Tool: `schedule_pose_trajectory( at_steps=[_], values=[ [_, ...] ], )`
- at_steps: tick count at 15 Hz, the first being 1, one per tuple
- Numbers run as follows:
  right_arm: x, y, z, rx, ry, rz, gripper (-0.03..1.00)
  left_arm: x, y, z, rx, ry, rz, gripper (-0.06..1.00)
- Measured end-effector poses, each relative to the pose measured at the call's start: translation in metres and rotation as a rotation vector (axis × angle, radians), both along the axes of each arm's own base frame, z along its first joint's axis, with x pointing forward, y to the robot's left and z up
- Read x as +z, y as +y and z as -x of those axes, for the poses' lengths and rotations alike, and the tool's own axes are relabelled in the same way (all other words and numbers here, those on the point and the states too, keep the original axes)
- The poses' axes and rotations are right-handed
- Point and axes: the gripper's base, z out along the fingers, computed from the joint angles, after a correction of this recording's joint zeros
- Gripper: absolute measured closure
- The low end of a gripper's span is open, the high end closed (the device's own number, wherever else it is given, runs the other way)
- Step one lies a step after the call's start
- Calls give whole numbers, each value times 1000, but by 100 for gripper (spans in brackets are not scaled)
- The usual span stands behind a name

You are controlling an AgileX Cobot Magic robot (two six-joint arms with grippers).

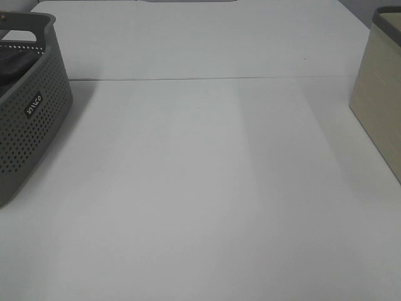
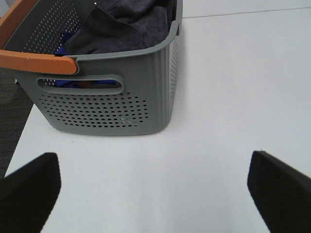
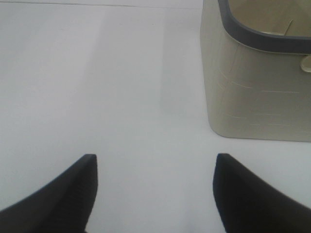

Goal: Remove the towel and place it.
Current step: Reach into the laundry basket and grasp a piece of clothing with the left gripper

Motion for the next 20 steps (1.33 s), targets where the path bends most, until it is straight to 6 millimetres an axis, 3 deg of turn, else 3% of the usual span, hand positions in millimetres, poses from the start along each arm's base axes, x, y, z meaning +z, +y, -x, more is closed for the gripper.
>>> schedule_pose_trajectory(
  at_steps=[20],
  values=[
    [0,0,0,0,0,0,31,0,0,0,0,0,0,-5]
  ],
)
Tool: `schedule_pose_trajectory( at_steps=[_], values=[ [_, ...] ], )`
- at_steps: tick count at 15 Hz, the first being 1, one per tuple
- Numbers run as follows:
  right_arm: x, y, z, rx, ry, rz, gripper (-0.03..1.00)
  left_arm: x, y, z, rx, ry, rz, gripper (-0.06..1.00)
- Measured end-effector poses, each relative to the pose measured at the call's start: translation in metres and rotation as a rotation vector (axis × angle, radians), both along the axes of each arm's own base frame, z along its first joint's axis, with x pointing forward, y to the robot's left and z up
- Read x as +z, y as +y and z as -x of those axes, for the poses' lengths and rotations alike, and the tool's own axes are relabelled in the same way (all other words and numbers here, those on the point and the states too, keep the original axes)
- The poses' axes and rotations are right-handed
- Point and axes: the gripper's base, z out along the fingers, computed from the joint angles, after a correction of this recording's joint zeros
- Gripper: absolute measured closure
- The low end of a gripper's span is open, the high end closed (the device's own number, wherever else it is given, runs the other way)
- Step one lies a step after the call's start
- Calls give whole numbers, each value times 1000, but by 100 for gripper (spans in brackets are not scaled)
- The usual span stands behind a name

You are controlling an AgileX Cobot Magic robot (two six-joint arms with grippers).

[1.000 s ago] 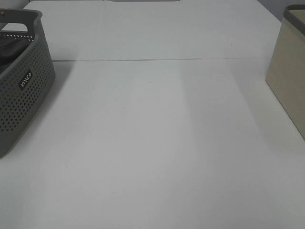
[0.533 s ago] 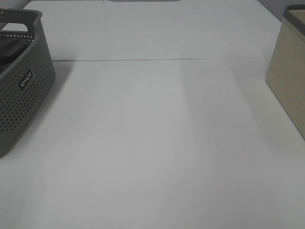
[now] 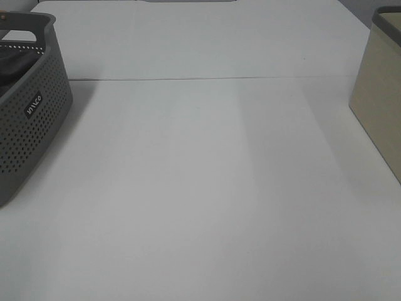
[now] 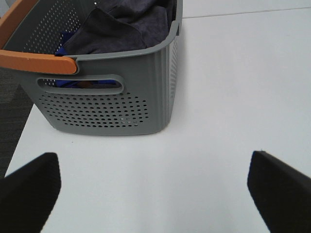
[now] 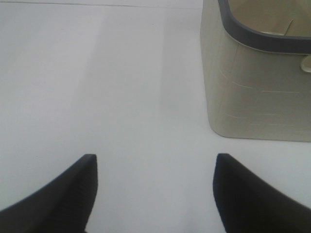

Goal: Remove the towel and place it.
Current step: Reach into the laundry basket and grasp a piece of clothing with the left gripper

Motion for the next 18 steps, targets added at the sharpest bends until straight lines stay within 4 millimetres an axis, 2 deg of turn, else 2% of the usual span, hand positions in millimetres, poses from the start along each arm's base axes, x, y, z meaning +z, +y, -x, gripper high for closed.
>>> schedule_pose_trajectory(
  at_steps=[18],
  values=[
    [0,0,0,0,0,0,31,0,0,0,1,0,-3,-5]
  ],
)
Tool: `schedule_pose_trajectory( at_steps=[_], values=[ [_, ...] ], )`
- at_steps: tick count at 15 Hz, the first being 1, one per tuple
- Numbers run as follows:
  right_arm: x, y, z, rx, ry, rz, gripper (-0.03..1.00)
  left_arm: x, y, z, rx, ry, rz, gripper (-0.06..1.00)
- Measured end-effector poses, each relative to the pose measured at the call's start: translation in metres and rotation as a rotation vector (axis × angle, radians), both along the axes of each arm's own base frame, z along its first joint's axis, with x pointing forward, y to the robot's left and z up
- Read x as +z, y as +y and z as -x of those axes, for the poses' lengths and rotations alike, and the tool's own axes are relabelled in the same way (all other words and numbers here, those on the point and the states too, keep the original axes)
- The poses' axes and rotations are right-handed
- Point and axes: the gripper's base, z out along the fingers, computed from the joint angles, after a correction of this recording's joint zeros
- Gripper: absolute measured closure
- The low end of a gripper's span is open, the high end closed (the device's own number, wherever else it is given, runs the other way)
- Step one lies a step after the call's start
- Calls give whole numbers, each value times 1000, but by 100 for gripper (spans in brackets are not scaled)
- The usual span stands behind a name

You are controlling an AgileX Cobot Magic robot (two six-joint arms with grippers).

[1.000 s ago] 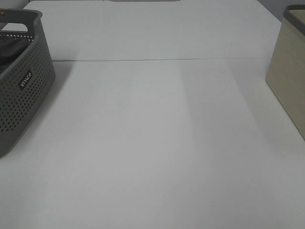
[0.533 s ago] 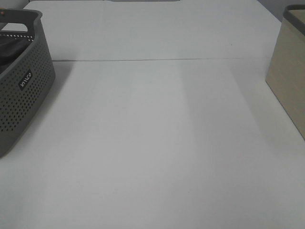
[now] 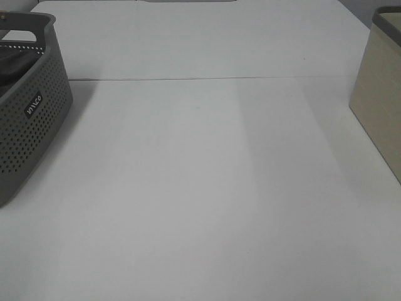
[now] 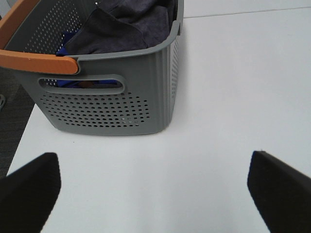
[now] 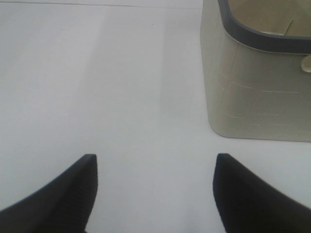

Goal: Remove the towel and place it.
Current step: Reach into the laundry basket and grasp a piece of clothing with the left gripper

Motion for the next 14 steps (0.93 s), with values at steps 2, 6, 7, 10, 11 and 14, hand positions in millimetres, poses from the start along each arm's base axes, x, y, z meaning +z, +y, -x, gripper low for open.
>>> schedule_pose_trajectory(
  at_steps=[2,6,7,10,11,14],
  values=[
    [0,0,0,0,0,0,31,0,0,0,0,0,0,-5],
    [0,0,0,0,0,0,31,0,0,0,1,0,-1,-5],
    [0,0,0,0,0,0,31,0,0,0,0,0,-2,-5],
    [0,0,0,0,0,0,31,0,0,0,-1,0,-4,-5],
    [0,0,0,0,0,0,31,0,0,0,-1,0,-4,-5],
    [0,0,0,0,0,0,31,0,1,0,2,1,-9,-5]
  ],
)
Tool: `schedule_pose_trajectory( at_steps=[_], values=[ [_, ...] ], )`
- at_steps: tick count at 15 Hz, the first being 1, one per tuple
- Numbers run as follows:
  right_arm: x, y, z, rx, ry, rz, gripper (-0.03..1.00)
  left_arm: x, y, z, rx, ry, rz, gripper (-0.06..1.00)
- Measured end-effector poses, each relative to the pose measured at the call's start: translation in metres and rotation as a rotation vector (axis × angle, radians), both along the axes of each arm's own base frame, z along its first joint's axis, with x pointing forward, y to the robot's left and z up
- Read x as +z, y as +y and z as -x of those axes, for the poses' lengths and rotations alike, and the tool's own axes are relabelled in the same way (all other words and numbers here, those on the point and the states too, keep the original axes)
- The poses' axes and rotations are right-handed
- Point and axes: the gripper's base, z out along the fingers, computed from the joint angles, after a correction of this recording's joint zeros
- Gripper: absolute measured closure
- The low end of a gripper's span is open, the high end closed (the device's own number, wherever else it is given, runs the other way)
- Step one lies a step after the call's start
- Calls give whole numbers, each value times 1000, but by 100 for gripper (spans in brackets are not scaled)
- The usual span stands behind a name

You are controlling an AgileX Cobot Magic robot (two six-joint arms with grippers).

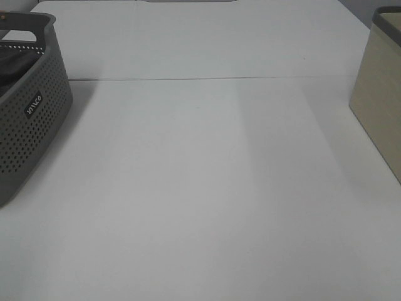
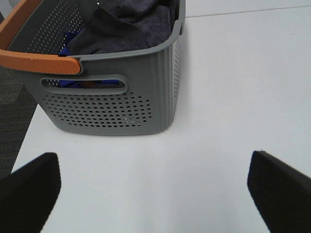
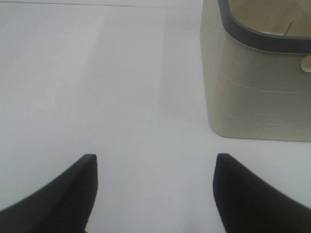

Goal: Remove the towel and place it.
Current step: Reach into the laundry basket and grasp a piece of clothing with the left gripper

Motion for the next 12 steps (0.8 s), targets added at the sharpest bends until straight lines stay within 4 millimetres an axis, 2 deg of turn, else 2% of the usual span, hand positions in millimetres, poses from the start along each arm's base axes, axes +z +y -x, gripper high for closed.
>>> schedule_pose_trajectory(
  at_steps=[3,5,7,9,12],
  values=[
    [0,0,0,0,0,0,31,2,0,1,-4,-6,-19,-5],
    [0,0,0,0,0,0,31,16,1,-1,-15,-5,-53,-5],
    [0,0,0,0,0,0,31,46,5,-14,-21,50,-117,-5],
    [0,0,0,0,0,0,31,80,12,-40,-8,112,-196,-5],
    [0,0,0,0,0,0,31,113,26,-107,-63,276,-377,-5]
  ],
)
